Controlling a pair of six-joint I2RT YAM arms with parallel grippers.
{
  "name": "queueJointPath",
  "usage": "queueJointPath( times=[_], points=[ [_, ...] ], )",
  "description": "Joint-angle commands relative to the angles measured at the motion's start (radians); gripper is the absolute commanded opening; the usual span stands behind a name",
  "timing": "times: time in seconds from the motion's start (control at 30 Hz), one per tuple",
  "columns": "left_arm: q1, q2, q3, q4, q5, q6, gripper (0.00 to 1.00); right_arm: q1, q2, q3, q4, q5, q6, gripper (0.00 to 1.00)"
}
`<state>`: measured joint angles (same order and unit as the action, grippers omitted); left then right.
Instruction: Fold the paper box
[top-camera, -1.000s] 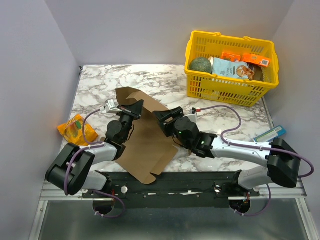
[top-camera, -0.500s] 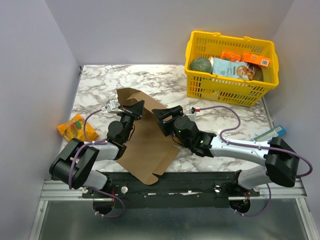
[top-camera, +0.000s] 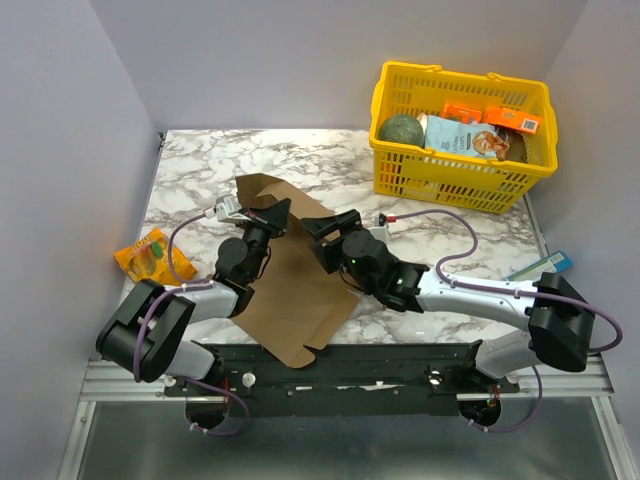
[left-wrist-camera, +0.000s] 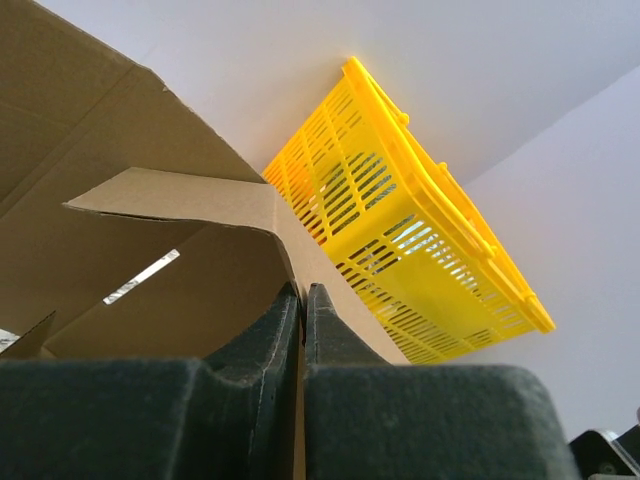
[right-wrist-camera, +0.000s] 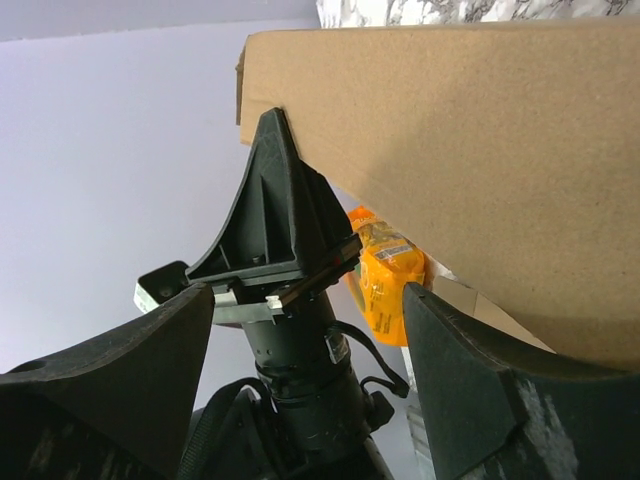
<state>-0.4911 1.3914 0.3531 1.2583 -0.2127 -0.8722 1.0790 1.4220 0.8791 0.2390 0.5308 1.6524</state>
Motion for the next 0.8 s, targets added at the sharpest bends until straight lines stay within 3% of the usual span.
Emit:
queueJointPath(
  times=[0.0, 0.13, 0.17, 0.27, 0.53, 0.57, 0.67, 0.77],
  points=[
    [-0.009, -0.031, 0.0, 0.019, 0.001, 0.09, 0.15, 0.007, 0.026, 0.024, -0.124, 0.086, 0.018, 0.85],
    [-0.009, -0.038, -0.016, 0.027, 0.044, 0.113, 0.29, 0.006, 0.02, 0.035, -0.181, 0.158, 0.03, 0.85],
    [-0.009, -0.035, -0.016, 0.029, 0.058, 0.114, 0.38, 0.006, 0.023, 0.035, -0.188, 0.159, 0.032, 0.85],
    [-0.009, -0.032, -0.02, 0.038, 0.114, 0.142, 0.5, 0.004, 0.028, 0.038, -0.208, 0.161, 0.046, 0.85],
    [0.009, -0.101, -0.052, -0.065, 0.165, 0.206, 0.68, -0.014, 0.017, 0.004, -0.208, 0.175, 0.076, 0.85],
    [0.016, -0.11, -0.057, -0.079, 0.167, 0.206, 0.75, -0.014, 0.011, -0.002, -0.213, 0.184, 0.07, 0.85],
    [0.04, -0.173, -0.066, -0.147, 0.173, 0.229, 0.83, -0.013, -0.021, -0.008, -0.236, 0.251, 0.044, 0.85],
    [0.048, -0.277, -0.063, -0.288, 0.162, 0.28, 0.84, -0.027, -0.057, -0.022, -0.299, 0.314, 0.033, 0.84]
  ],
)
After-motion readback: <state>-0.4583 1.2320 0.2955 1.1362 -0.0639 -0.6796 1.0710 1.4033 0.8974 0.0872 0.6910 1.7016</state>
